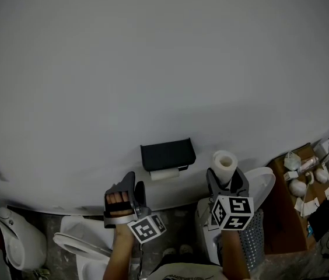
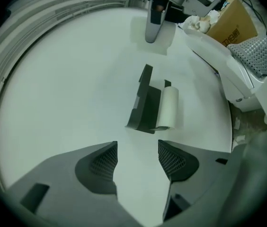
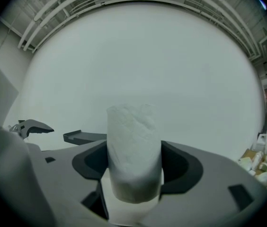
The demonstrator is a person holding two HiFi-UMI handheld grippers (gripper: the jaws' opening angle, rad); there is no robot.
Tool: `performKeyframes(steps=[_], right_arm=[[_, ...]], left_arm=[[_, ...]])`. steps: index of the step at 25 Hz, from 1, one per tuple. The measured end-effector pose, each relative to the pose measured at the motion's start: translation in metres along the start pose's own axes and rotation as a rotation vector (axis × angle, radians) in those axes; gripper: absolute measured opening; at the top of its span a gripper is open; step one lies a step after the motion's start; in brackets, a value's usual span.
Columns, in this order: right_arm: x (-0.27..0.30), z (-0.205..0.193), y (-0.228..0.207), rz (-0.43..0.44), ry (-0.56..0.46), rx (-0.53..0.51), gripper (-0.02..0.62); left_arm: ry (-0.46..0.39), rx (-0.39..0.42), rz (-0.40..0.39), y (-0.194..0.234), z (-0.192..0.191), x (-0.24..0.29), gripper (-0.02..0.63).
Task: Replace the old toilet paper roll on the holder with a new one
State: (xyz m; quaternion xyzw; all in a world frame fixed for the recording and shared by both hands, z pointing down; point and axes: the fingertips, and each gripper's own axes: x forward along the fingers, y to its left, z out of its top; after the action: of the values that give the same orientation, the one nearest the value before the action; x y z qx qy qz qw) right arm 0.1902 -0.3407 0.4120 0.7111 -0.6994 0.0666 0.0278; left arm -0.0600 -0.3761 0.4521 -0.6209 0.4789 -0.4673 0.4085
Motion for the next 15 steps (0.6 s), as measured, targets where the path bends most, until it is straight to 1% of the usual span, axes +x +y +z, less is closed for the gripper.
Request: performKeyframes(steps=[6, 10, 13, 15], right_arm=[[-0.003, -0.002, -0.005, -0.013, 0.001, 0.002, 0.308], [-0.005, -0.001, -0.018, -0.036, -0.001, 0.009, 0.308], [-0.006, -0.001, -0.027, -0.057, -0.001, 0.016, 0.308], [-0.008, 0.000, -0.031, -0.066, -0.001, 0.016, 0.308]], left_arm=[[-0.058, 0.052, -0.051, -0.028, 0.027, -0.002, 0.258], [-0.087, 0.080, -0.080, -0.047, 0.043, 0.005, 0.258], [-0.085, 0.156, -0.088, -0.057, 0.049, 0.013, 0.258], [-0.086, 0.190, -0.087, -0.061, 0.053, 0.018, 0.258]])
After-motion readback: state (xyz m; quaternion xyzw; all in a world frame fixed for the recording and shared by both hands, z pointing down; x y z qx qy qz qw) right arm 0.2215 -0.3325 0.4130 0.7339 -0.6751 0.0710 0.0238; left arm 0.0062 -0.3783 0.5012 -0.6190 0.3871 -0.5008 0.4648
